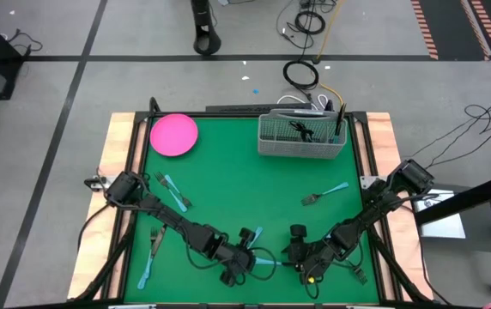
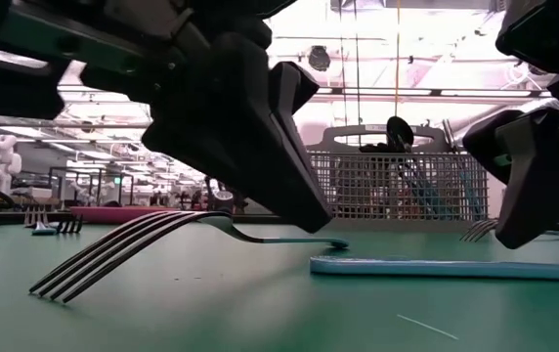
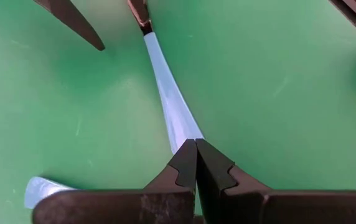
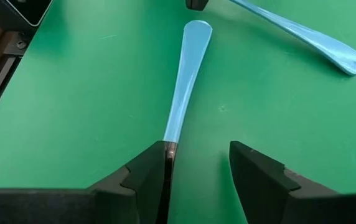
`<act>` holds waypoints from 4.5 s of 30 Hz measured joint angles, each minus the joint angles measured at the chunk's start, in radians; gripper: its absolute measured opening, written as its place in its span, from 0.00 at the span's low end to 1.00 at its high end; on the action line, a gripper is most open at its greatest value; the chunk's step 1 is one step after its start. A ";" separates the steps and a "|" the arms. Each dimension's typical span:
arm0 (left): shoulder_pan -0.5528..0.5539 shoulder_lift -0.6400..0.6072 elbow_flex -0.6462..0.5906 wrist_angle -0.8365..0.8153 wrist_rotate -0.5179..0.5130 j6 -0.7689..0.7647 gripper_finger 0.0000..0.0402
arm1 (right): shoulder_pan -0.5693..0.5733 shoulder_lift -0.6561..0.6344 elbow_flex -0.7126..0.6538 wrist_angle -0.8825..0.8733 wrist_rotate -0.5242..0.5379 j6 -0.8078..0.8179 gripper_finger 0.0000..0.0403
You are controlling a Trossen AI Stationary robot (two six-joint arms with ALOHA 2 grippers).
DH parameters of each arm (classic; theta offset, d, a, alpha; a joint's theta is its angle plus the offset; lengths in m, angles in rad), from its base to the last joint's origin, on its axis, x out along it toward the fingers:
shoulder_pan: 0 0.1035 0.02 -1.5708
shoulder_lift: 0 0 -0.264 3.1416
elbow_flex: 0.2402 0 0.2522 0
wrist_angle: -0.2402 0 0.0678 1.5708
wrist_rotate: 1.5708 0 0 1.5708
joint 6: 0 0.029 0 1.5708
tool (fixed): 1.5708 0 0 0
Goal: Sort silverware
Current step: Put the right black knife into the cutlery rack with the other black knives
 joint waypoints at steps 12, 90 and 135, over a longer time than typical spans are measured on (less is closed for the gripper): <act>0.011 0.019 0.000 0.007 0.032 -0.002 0.00 | 0.000 0.000 0.000 -0.005 0.000 0.000 0.42; 0.019 0.026 -0.152 0.277 0.084 -0.075 0.00 | 0.077 0.085 -0.001 0.023 0.062 0.060 0.01; 0.519 -0.247 -0.148 0.135 0.858 -0.755 0.57 | -0.172 -0.133 0.063 -0.061 0.156 -0.767 0.00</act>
